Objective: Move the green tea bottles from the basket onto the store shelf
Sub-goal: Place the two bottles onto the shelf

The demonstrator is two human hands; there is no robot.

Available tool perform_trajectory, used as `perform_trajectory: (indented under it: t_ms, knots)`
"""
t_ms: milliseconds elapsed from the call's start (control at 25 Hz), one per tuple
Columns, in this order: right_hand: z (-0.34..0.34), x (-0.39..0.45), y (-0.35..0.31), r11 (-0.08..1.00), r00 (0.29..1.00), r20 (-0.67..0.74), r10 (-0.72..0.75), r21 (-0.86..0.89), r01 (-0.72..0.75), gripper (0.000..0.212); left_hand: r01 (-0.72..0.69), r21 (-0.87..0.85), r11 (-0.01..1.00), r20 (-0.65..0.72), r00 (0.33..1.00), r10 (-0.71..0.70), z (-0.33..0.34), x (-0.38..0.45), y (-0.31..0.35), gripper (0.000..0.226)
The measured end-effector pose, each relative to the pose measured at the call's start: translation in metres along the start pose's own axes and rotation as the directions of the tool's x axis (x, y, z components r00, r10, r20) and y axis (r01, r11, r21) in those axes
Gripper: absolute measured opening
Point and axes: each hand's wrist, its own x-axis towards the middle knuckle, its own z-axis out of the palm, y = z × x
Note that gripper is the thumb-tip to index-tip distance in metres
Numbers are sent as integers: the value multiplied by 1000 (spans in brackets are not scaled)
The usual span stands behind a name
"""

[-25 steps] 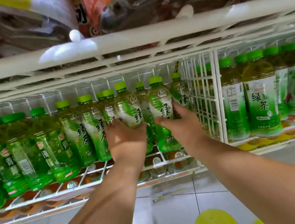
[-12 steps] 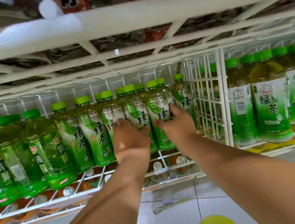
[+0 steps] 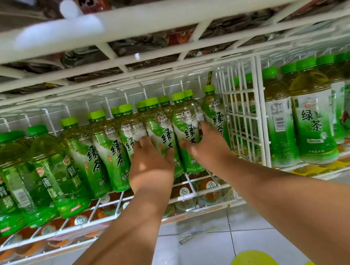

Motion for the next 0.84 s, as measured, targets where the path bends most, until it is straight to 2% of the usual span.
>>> perform_trajectory:
  t_ms: [80, 160, 280, 400, 480, 600, 840]
  knots:
    - [-6, -6, 0, 987, 999, 15, -49, -154, 51, 91, -126, 152, 980, -39, 990, 134, -10, -7, -9, 50]
    - [-8, -13, 0, 938, 991, 12, -137, -320, 134, 89, -235, 326, 916, -58, 962, 267, -17, -12, -21, 55]
    - [-9, -19, 2, 854, 969, 16, -247, -468, 226, 90, -323, 409, 854, -75, 921, 383, -24, -17, -33, 63]
    - [-9, -24, 8, 794, 952, 77, -297, -534, 291, 102, -325, 436, 839, -30, 927, 374, -22, -20, -42, 80]
    - [-10, -31, 14, 711, 930, 118, -348, -613, 344, 108, -339, 488, 804, 25, 926, 375, -20, -21, -49, 89]
    - [-12, -37, 19, 583, 901, 178, -395, -710, 396, 100, -345, 551, 759, 76, 927, 366, -22, -26, -56, 90]
    - [-29, -60, 9, 604, 922, 190, -339, -708, 368, 88, -285, 619, 732, 112, 954, 277, -52, -48, -51, 81]
